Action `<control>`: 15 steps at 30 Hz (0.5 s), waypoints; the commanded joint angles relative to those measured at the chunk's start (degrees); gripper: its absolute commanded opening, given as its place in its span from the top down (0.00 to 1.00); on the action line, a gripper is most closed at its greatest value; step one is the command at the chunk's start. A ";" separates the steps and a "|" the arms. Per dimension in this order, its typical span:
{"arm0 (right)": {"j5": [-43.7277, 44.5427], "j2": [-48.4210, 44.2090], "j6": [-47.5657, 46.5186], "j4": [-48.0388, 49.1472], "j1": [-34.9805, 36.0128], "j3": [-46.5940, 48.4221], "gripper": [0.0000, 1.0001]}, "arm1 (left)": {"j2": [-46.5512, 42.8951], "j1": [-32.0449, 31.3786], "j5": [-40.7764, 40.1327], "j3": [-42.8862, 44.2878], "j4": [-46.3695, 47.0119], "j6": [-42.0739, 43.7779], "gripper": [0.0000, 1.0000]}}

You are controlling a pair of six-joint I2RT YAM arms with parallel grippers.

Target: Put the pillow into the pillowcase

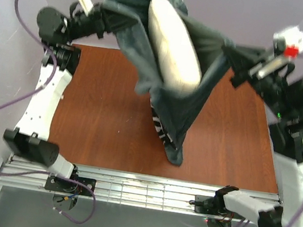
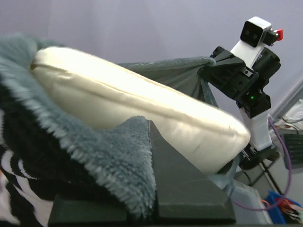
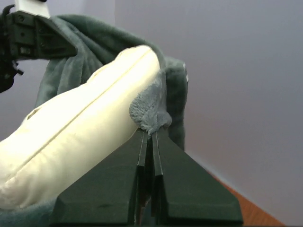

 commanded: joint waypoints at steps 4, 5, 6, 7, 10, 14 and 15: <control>-12.67 -6.41 7.00 1.80 0.26 -28.32 0.99 | -11.34 -3.36 -2.62 -35.40 -12.77 4.12 1.00; -15.86 -5.71 7.00 1.09 0.26 -28.36 0.99 | -11.01 -3.89 -1.41 -38.07 -14.19 1.78 1.00; -16.42 -4.57 8.65 0.83 0.17 -27.32 0.99 | -10.57 -3.81 -0.10 -38.88 -16.21 0.10 1.00; -16.77 -4.13 8.76 0.47 0.17 -23.39 0.99 | -9.43 -3.46 3.14 -34.72 -15.79 -0.78 1.00; -16.16 0.26 11.20 -1.54 -0.09 -4.83 0.99 | -5.30 -1.88 6.59 -14.41 -2.20 -11.93 1.00; -8.54 7.47 9.65 -1.91 -0.27 20.44 0.99 | -2.04 -1.44 0.99 12.89 -9.62 -0.29 1.00; -5.03 6.87 8.51 1.14 -0.36 20.94 0.99 | -2.91 -1.52 -1.64 14.35 -10.33 2.26 1.00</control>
